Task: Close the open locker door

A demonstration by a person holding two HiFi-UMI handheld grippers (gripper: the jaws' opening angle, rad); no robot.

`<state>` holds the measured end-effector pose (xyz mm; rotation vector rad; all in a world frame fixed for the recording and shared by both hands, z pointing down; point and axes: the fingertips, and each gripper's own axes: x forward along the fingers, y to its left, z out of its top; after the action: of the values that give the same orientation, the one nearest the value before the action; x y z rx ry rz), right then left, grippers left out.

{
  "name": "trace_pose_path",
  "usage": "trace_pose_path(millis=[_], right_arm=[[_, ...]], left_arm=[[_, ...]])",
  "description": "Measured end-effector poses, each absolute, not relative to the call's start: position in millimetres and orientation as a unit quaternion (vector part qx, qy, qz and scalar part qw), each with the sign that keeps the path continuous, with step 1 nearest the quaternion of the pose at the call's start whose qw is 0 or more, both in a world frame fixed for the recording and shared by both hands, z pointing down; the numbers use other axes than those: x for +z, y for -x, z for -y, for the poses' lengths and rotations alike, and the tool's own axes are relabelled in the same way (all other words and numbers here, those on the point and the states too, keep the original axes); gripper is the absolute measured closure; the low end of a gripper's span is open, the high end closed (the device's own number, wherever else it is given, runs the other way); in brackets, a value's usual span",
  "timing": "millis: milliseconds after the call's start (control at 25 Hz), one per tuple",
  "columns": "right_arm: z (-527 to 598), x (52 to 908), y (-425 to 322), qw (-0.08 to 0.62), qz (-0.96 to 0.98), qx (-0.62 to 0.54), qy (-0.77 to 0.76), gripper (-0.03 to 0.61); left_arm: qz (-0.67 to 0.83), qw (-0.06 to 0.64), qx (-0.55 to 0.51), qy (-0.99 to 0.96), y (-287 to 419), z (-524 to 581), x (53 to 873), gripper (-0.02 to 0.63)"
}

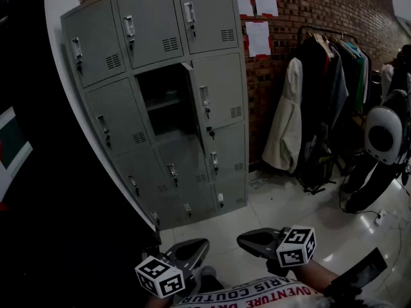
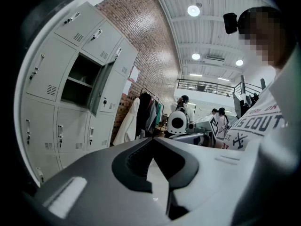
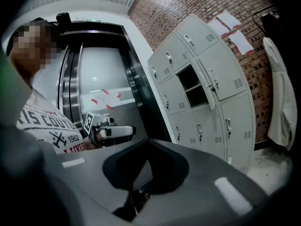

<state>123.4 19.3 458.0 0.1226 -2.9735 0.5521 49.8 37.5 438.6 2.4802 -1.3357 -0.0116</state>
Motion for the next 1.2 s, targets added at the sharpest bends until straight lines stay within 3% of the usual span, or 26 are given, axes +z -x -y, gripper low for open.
trace_pose_path(millis=[800, 1200], right_arm=[[213.9, 429.1, 30.1, 0.038, 0.979, 0.173, -0.097, 0.586], [289.3, 414.5, 47.1, 0.039, 0.974, 0.155, -0.161, 0.586]], left_arm=[[0.429, 0.171, -0.001, -0.887, 108.3, 203.8, 424.6, 0.609], [0.396, 0.176, 0.0, -0.901, 141.5, 256.2, 416.5, 0.609]])
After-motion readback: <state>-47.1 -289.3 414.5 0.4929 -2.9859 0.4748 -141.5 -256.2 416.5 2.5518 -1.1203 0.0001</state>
